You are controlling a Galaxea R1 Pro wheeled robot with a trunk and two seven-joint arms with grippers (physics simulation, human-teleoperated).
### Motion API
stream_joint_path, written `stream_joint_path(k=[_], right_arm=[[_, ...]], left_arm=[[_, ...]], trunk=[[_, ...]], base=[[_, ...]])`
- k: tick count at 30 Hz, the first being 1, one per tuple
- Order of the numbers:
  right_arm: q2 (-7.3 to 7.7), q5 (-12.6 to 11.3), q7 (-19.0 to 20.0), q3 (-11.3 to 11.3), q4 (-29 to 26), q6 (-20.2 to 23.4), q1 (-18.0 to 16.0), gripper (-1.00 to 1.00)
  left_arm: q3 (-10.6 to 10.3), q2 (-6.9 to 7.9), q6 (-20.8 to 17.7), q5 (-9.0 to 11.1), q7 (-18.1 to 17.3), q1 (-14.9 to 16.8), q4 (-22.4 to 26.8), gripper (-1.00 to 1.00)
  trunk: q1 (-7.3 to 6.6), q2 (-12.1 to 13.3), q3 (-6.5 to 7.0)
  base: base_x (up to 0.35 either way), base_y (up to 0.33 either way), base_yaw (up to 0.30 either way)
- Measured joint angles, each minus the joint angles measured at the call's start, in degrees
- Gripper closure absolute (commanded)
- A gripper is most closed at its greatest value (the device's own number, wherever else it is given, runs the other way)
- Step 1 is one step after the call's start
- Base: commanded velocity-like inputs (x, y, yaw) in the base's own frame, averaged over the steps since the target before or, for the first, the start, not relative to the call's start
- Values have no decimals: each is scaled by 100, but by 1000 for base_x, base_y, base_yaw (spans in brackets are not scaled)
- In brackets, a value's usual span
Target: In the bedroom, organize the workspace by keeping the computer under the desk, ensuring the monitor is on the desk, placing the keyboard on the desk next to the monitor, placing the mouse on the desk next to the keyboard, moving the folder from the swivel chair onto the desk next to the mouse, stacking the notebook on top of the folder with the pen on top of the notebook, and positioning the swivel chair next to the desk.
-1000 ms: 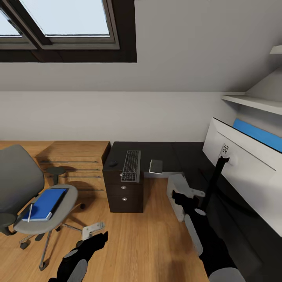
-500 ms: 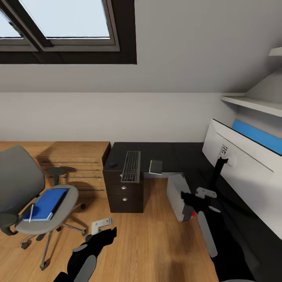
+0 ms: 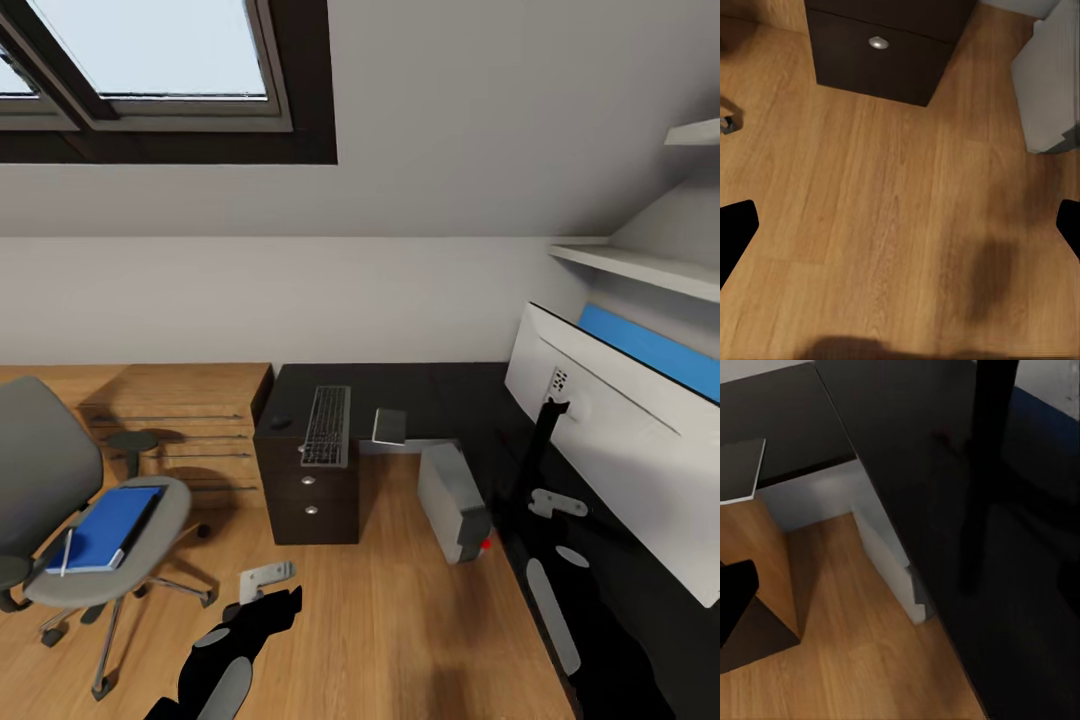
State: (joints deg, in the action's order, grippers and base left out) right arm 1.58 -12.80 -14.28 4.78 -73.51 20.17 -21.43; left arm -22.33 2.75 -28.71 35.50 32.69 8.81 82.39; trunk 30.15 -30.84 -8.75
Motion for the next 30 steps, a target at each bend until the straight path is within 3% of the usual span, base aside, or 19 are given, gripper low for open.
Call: stream_joint_path(k=[5,6,7,10,11,16,22,25,29,30], right_arm=[[18,16,10,-6,20,-41,2,-100],[22,134,24,-27,90,-71,3,-100],[23,363,27,-38,256,-266,3,-100],[18,673,19,-38,526,-701,3,-100],[17,827,1,-26,890,-1131,-7,-100],[21,981,-27,-17,2183,-2111,-173,-100],[51,1009,-46,-11,3618,-3067,-938,-100],[108,1014,-52,-13,4316,-3398,-1376,-100],[191,990,-57,-12,4785,-3627,-1704,-100],[272,965,-61,-7,5159,-3733,-1890,-100]], left_arm=[[-2,-1,3,4,7,0,-3,-100],[3,5,6,10,-10,0,-4,-100],[5,7,9,4,-9,0,-4,-100],[6,8,11,2,0,0,-3,-100],[7,9,12,4,8,0,-3,-100],[7,9,14,8,18,0,-3,-100],[7,9,16,11,13,0,-46,-100],[7,9,18,3,14,0,-62,-100],[7,9,19,-4,18,0,-69,-100],[7,9,19,-1,20,0,-72,-100]], trunk=[[0,0,0],[-1,0,0],[-2,0,0],[-2,0,0],[-1,1,-1],[0,0,-1],[1,0,0],[1,0,0],[0,0,0],[0,0,0]], base=[[28,0,-248],[248,0,-61],[262,0,-49],[187,0,-23],[85,0,-10],[36,0,-4],[7,0,-1],[2,0,0],[0,0,0],[0,0,0]])
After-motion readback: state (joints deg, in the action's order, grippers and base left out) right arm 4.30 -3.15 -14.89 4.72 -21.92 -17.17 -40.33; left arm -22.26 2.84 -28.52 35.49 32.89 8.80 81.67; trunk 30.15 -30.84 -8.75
